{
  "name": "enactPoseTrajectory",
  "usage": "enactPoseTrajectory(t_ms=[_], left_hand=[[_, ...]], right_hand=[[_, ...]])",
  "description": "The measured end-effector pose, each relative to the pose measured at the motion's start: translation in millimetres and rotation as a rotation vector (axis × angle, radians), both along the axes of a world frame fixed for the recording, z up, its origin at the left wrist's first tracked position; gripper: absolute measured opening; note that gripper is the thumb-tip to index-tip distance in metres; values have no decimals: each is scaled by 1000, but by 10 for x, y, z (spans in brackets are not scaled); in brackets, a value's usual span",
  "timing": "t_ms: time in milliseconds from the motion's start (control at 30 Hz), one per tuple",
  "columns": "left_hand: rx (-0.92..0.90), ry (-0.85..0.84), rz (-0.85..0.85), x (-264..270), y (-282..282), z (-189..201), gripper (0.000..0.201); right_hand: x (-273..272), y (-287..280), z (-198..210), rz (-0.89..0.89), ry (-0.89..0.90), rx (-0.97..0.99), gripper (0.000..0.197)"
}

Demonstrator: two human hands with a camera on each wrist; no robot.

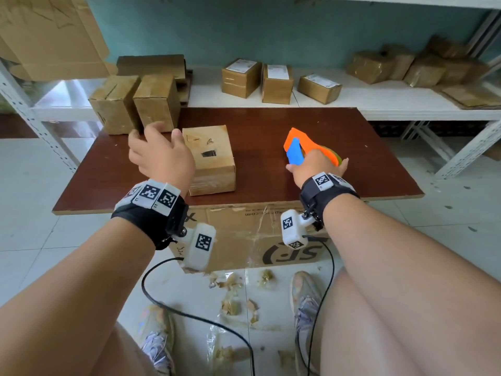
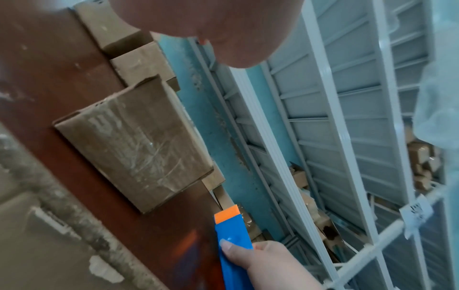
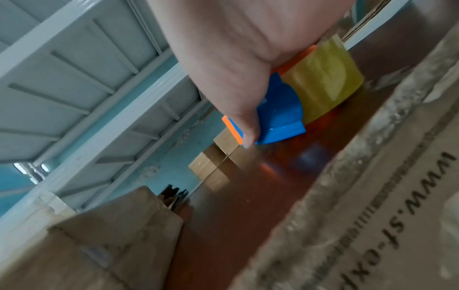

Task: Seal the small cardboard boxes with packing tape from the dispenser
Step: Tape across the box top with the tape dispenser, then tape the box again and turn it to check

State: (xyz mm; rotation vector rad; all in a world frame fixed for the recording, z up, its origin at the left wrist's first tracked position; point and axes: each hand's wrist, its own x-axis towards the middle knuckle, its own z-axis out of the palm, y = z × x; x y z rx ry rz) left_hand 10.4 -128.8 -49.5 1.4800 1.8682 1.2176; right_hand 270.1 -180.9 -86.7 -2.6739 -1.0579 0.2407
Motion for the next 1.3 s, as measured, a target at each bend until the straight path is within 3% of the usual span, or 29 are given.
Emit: enactPoseTrajectory(t_ms=[67,133,200,267,333,400,500,600,667,800,933,1100,1300], left_hand=[[99,-27,-46,-42,-87,71,35],[186,-64,-98,-71,-189,132,33],[303,-175,-149,-78,-313,204,26],[426,-372,-187,-64,-445,282,21],[449,-551,-253,-27,-572,364,15],[375,-655,-359,23,-681,432,13],[209,-673,-493,96,-793,466,29],[113,-689,-594,127,-869,500,44],[86,-723,-628,126,-906,541,40],[64,-837,-676,60,-930,609,40],[60,-809,-749,-37,-909,617,46],[139,-785,-781,-108,-864,604,31],[100,-805,-733,-156,-734,592,15]], right_hand=[[7,7,81,1,95,85,43],[11,14,218,-20,318,339,34],[-17,-41,411,-62,716,656,30],[-61,-168,616,-10,1178,851,28],[-131,-382,820,65,1559,921,24],[-243,-572,973,54,1759,913,23],[-500,-732,1063,-24,1835,827,29],[-746,-789,1070,-2,1710,727,44],[-839,-833,1077,89,1672,663,51],[-886,-811,972,311,1980,434,46],[-796,-754,832,482,2191,256,32],[-664,-736,780,587,2133,238,38],[-749,-739,699,633,2026,203,40]])
